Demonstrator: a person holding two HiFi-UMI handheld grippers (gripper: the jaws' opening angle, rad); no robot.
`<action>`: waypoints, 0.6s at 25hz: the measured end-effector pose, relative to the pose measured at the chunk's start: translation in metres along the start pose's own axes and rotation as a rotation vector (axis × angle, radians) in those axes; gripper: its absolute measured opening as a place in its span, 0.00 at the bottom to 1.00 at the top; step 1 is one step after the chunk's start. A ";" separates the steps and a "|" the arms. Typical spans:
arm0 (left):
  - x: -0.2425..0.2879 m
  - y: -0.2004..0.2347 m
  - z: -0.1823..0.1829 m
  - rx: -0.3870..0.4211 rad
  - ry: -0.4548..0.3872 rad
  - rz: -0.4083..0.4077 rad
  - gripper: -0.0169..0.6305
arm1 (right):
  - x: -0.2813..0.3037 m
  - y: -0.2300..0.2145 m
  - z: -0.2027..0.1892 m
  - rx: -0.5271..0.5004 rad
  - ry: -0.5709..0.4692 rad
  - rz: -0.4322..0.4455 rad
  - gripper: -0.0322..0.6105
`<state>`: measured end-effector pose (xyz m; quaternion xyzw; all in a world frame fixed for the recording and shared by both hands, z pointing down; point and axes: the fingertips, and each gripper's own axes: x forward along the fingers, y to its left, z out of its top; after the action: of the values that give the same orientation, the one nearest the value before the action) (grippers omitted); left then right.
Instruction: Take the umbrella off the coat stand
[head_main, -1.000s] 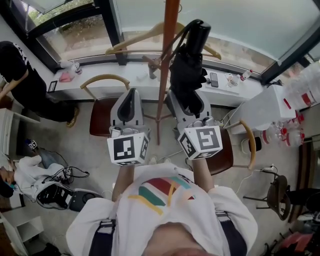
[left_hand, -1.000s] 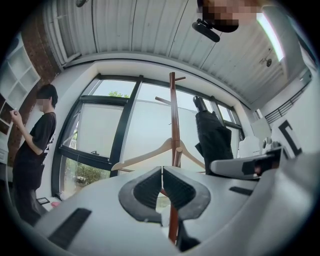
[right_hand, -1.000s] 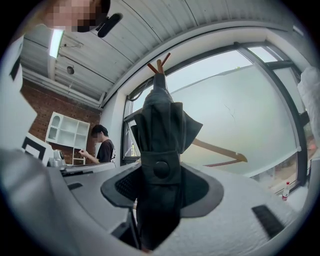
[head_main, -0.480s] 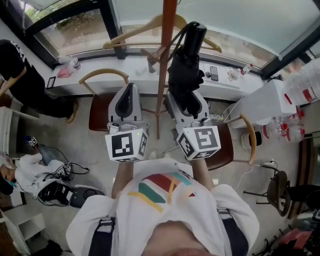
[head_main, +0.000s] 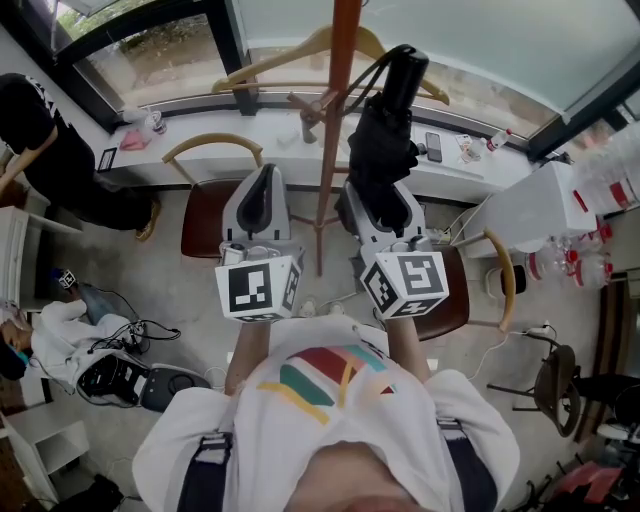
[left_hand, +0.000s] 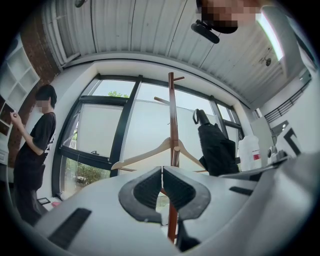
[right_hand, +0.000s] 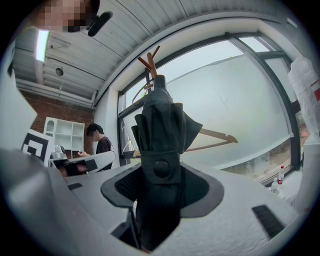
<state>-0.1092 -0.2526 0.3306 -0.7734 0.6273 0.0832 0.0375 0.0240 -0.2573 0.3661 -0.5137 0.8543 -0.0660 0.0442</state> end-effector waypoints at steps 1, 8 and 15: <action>0.000 0.001 0.001 -0.001 0.002 0.003 0.04 | 0.000 0.000 -0.001 0.001 0.002 -0.003 0.37; 0.001 -0.005 0.002 -0.007 0.009 -0.003 0.04 | -0.004 -0.006 -0.001 -0.015 0.003 -0.023 0.37; 0.000 -0.006 0.004 -0.007 0.006 -0.002 0.04 | -0.007 -0.007 0.002 -0.025 -0.002 -0.030 0.37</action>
<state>-0.1038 -0.2509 0.3266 -0.7745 0.6262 0.0831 0.0330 0.0337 -0.2546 0.3652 -0.5271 0.8471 -0.0556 0.0378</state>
